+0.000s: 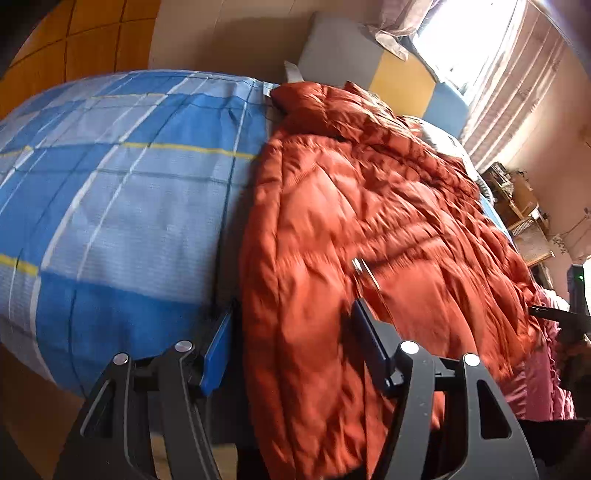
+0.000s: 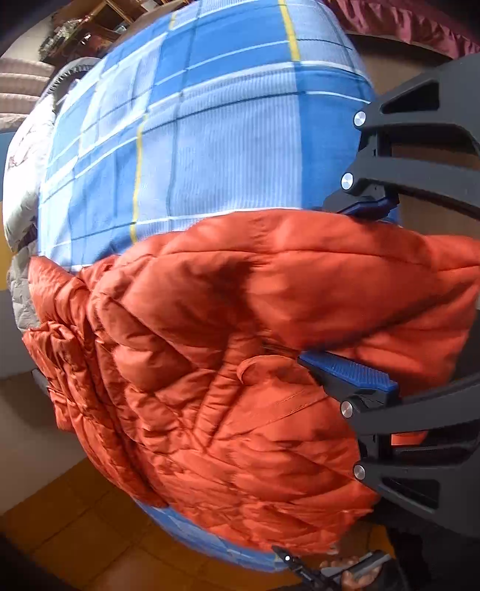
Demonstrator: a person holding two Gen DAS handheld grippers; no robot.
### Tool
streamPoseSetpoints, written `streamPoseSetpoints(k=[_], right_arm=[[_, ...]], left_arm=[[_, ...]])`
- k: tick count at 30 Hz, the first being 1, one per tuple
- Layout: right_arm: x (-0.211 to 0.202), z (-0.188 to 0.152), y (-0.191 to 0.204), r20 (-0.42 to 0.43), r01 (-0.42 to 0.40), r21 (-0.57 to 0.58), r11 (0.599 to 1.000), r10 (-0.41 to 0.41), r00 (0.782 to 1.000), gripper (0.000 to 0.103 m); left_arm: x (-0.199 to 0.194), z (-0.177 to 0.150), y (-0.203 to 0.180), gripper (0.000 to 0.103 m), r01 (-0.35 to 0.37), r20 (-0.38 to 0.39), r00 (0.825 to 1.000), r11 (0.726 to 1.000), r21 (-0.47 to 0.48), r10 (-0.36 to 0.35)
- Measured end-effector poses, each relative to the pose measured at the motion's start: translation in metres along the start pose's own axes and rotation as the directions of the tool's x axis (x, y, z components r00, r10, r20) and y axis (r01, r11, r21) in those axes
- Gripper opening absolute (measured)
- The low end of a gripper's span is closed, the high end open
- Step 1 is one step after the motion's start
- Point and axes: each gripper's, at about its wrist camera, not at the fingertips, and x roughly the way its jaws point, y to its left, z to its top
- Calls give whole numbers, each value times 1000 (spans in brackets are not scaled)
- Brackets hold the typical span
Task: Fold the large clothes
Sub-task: 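Grasp the jacket hem with the right gripper while the left gripper grasps it too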
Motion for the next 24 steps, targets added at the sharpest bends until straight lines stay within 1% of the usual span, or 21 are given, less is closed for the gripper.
streamPoseSetpoints(k=[1, 2, 3, 4, 5, 6, 7, 8, 9, 10, 12, 16, 19, 24], right_arm=[[0, -4, -1, -4, -7, 0, 1000, 7, 1000, 63], [0, -8, -2, -8, -15, -1, 1000, 15, 1000, 63], [2, -13, -3, -22, -34, 2, 999, 34, 999, 58], [3, -17, -5, -27, -47, 5, 999, 47, 999, 53], [3, -19, -6, -20, -59, 6, 998, 59, 998, 48], [1, -20, -5, -12, -70, 4, 998, 70, 997, 38], [-2, -21, -4, 2, -83, 3, 997, 83, 997, 29], [-5, -21, -3, 10, -90, -3, 996, 90, 996, 26], [-8, -22, -1, 14, -92, -10, 996, 92, 996, 21], [-13, -22, 2, 20, -91, -20, 996, 91, 996, 18], [-24, -23, 5, 28, -86, -41, 995, 87, 996, 15], [-46, -28, 8, 26, -82, -92, 992, 84, 996, 14], [-61, -40, 11, 8, -76, -124, 989, 77, 997, 14], [-84, -70, 16, -26, -72, -175, 982, 69, 997, 13]], left_arm=[[-1, -4, -3, 58, 8, -6, 1000, 1000, 12, -7], [-2, -8, -5, 51, 8, -14, 1000, 1000, 29, -8], [-2, -11, -8, 47, 1, -18, 1000, 999, 44, -1], [-3, -13, -9, 33, -4, -16, 1000, 998, 57, 5], [-3, -13, -10, 21, -10, -11, 1000, 997, 71, 11], [-6, -13, -12, 19, -10, 1, 1000, 997, 79, 10], [-9, -13, -13, 14, -5, 4, 1000, 996, 84, 5], [-13, -13, -16, 11, -6, 13, 1000, 996, 94, 5], [-17, -13, -17, 10, -6, 18, 1000, 995, 101, 4], [-24, -13, -18, 9, 3, 26, 1000, 994, 107, -6], [-35, -12, -17, 8, 20, 34, 999, 994, 112, -24], [-56, -18, -14, 8, 58, 34, 997, 992, 111, -62], [-73, -30, -13, 7, 86, 22, 996, 990, 109, -89], [-103, -56, -13, 7, 124, 3, 992, 987, 105, -125]])
